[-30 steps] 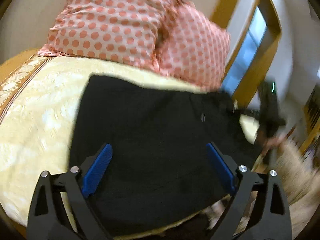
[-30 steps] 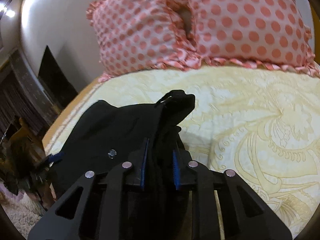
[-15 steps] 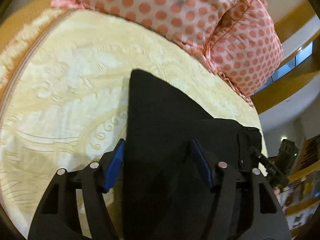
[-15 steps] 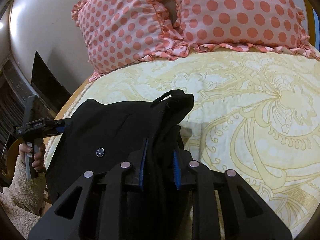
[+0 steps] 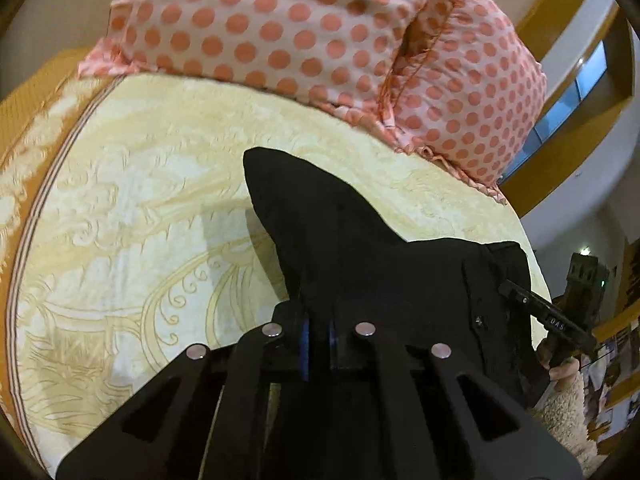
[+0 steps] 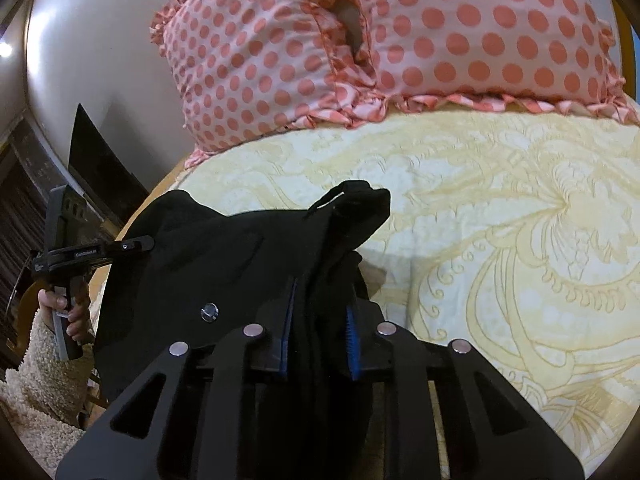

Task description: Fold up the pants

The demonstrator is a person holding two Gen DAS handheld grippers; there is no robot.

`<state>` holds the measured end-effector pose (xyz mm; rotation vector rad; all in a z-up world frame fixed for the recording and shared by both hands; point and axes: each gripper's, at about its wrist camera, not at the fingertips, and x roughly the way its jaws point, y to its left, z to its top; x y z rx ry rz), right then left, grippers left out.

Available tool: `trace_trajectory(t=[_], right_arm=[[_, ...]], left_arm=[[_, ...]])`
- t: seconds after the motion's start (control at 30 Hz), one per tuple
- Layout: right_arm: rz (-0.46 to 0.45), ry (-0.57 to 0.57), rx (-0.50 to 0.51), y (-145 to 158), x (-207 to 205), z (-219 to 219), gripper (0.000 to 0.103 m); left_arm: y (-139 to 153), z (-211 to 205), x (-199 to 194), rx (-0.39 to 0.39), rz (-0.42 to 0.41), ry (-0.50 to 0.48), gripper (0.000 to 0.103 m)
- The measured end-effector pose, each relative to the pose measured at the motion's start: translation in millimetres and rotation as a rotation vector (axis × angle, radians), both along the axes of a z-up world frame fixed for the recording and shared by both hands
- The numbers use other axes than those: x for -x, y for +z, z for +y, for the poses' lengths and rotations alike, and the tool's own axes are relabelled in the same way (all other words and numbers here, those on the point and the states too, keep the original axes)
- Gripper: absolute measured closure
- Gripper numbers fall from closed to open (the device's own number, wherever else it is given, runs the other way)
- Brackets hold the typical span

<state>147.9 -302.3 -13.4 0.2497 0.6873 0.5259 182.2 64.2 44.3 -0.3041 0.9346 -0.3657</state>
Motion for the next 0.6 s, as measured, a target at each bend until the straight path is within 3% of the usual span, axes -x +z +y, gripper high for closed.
trace_trajectory(t=[0.23, 0.47, 0.6], right_arm=[[-0.089, -0.008, 0.048, 33.9, -22.4, 7.3, 0.085], [-0.207, -0.11, 0.029, 67.2, -85.5, 1.0, 0.085], [-0.181, -0.157, 0.027, 62.7, -128.3, -6.3, 0.085]], left_arm=[[21.7, -7.1, -23.3, -0.018, -0.051, -0.002, 0.098], [49.6, -15.6, -91.9, -0.058, -0.147, 0.051, 0.098], [43.9, -18.4, -134.4, -0.088, -0.159, 0.079, 0.097]])
